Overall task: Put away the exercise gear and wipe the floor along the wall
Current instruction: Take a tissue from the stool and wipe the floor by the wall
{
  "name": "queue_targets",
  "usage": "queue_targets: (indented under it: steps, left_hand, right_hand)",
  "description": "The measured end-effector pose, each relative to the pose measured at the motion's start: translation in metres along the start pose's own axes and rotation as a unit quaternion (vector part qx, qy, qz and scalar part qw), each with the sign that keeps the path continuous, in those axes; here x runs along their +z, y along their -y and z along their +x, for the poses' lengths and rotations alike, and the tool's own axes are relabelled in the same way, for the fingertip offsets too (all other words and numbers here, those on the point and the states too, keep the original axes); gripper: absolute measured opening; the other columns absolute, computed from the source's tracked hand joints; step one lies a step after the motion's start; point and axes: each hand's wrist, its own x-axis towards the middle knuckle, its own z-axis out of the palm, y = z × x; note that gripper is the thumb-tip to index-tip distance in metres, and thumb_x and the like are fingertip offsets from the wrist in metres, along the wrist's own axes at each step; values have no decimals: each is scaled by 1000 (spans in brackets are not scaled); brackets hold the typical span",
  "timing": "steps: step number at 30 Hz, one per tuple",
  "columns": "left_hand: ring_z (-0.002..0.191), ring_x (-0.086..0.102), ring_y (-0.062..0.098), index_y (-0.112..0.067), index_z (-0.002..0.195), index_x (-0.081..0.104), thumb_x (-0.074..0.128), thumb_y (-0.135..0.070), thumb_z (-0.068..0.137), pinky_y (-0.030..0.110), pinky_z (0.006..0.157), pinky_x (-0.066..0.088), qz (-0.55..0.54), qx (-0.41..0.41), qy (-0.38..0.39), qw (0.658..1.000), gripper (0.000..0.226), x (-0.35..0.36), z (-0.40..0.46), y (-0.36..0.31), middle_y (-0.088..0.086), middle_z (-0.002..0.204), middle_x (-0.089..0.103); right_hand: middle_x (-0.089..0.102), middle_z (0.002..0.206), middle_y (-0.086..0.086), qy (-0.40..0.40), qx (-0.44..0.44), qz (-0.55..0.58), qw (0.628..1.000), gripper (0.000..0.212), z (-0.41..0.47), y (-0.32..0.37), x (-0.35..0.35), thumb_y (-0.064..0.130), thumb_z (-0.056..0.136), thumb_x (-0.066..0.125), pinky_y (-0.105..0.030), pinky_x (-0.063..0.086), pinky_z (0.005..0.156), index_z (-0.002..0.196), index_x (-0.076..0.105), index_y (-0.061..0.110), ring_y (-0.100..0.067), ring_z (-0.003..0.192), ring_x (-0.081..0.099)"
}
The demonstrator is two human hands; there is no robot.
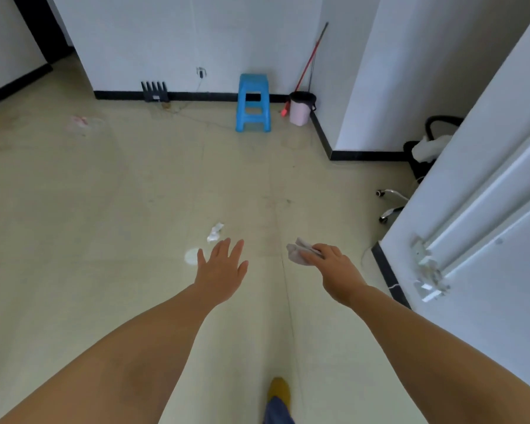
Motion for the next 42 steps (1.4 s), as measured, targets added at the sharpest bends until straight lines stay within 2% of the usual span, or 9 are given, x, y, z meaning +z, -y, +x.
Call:
queue_targets:
  steps: [3, 6, 9, 13, 18, 22, 28, 35, 42]
  left_hand:
    - [142, 21, 19, -24, 150, 16, 21, -44, 99, 54, 111, 16, -8, -5, -29, 1000, 55, -18, 85, -7, 5, 154, 23]
    - [139, 29, 23, -22, 147, 26, 5, -52, 89, 58, 109, 21, -40, -8, -24, 999, 69, -27, 148, -9, 7, 151, 32]
    - [144, 15, 19, -25, 150, 12, 18, -44, 100, 53, 113, 12, -40, -44, 14, 998, 54, -25, 210, 1, 5, 156, 18]
    - [145, 8, 17, -26, 150, 6, 20, -41, 101, 52, 115, 8, -41, -56, 28, 997, 53, -32, 314, 23, 4, 158, 11]
    - [145, 10, 19, -25, 150, 8, 22, -41, 101, 54, 114, 9, -35, -39, 24, 998, 54, -53, 464, 52, 5, 157, 13]
    - [144, 13, 19, -25, 150, 7, 21, -42, 101, 54, 114, 9, -29, -21, 3, 999, 54, -98, 593, 72, 5, 156, 17]
    - [145, 13, 19, -29, 150, 7, 20, -42, 101, 55, 115, 7, -38, 1, 33, 999, 53, -109, 736, 78, 5, 156, 18]
    - [144, 15, 19, -33, 149, 10, 20, -43, 100, 56, 114, 6, -42, -42, 49, 997, 51, -106, 931, 93, 3, 156, 19]
    - [144, 15, 19, -31, 149, 10, 22, -42, 100, 54, 115, 8, -56, -54, 28, 997, 52, -145, 1119, 96, 3, 155, 20]
  right_hand:
    - [31, 148, -5, -12, -16, -12, 1000, 77, 82, -41, -31, -12, 83, 42, -35, 36, 104, 146, 30, 29, -25, 130, 33]
    - [32, 148, -6, 7, -30, -22, 999, 77, 151, -71, -44, -13, 82, 42, -37, 37, 102, 146, 30, 29, -27, 131, 32]
    - [31, 147, -5, 29, -46, -32, 998, 79, 220, -96, -45, -12, 82, 42, -36, 37, 101, 147, 28, 31, -26, 131, 31]
    - [31, 148, -5, 24, -50, -35, 998, 78, 325, -130, -48, -11, 83, 42, -36, 36, 101, 147, 28, 31, -26, 132, 31]
    - [31, 148, -6, 28, -32, -32, 999, 76, 456, -171, -61, -10, 85, 41, -34, 36, 103, 148, 28, 30, -26, 131, 32]
    - [34, 146, -8, -12, -10, -12, 1000, 74, 568, -202, -94, -11, 84, 42, -34, 39, 100, 146, 32, 28, -28, 129, 34]
    - [34, 146, -6, 3, 23, -16, 1000, 73, 698, -258, -104, -9, 85, 42, -32, 40, 98, 147, 30, 29, -26, 127, 36]
    - [32, 148, -6, 29, -13, -33, 999, 75, 883, -344, -107, -10, 84, 42, -36, 39, 101, 147, 31, 29, -27, 131, 33]
    - [32, 148, -7, 43, -37, -34, 998, 75, 1076, -422, -155, -7, 83, 50, -38, 36, 104, 147, 31, 27, -27, 130, 34]
